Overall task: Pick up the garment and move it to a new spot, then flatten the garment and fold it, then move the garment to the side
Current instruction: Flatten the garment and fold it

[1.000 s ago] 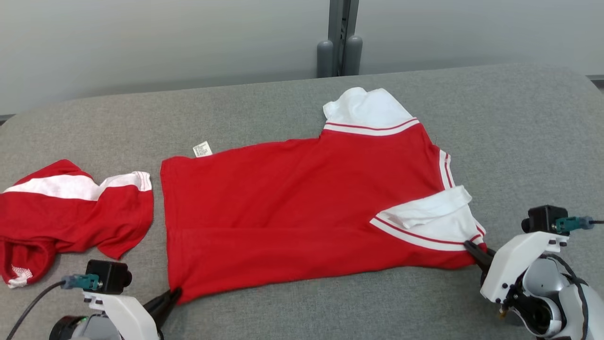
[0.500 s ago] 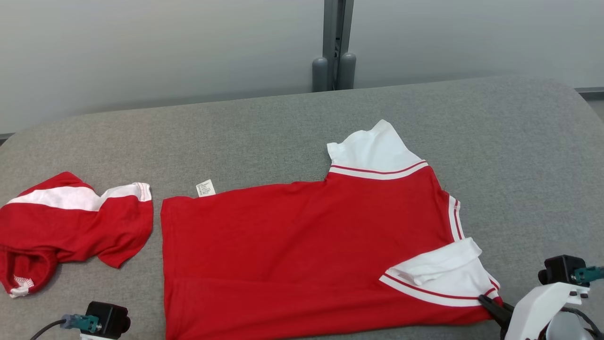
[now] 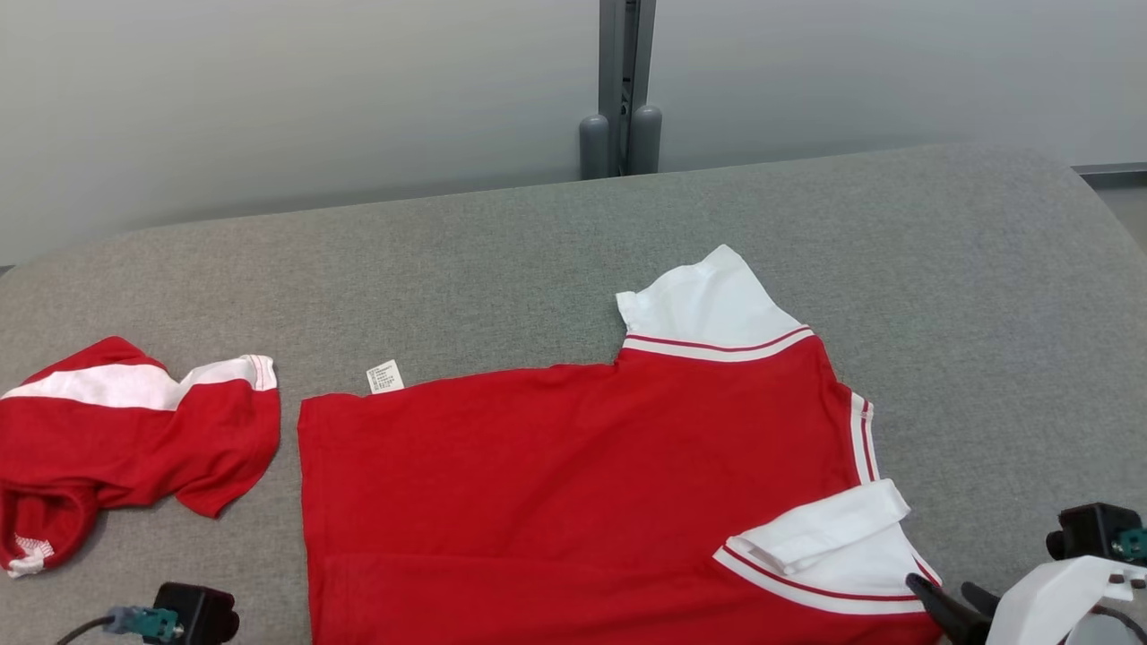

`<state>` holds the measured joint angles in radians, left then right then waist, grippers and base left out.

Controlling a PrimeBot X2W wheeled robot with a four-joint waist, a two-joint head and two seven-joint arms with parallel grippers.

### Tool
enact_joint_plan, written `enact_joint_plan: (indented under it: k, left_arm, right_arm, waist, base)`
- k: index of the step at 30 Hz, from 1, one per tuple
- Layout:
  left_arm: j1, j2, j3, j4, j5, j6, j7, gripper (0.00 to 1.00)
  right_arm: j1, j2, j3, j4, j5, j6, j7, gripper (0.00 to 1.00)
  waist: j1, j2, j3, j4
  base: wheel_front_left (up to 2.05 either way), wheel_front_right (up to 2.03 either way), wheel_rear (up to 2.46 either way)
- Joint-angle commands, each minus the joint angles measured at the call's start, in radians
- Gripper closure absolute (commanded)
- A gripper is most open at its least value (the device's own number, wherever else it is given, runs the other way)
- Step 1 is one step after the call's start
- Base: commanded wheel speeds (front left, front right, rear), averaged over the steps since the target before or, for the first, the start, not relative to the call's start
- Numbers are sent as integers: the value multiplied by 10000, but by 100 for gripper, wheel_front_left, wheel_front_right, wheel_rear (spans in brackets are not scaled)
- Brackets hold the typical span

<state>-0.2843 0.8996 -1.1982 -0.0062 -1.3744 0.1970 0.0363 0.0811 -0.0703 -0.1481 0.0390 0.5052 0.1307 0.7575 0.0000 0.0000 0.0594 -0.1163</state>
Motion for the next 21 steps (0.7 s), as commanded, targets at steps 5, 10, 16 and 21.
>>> enact_joint_plan:
  k: [5, 10, 16, 21]
  left_arm:
    - [-114, 239, 336, -159, 126, 263, -398, 0]
    - [-196, 169, 476, -290, 215, 474, -671, 0]
    - [-578, 39, 999, -177, 610, 888, -1600, 0]
    - [-1131, -183, 1316, 110, 936, 867, -1990, 0]
  right_arm:
    - [-135, 57, -318, -682, -271, 2, 76, 0]
    - [-302, 123, -445, -1106, -426, 2, 200, 0]
    - [-1003, 131, -225, -1410, -721, 2, -84, 0]
    - [-2090, 102, 97, -1143, -1075, 2, -660, 0]
  waist:
    - [0, 0, -47, 13]
    - [0, 0, -102, 40]
    - [0, 0, -1, 80]
    - [0, 0, 434, 169]
  base:
    - [0, 0, 0]
    - [0, 0, 0]
    - [0, 0, 0]
    - [0, 0, 0]
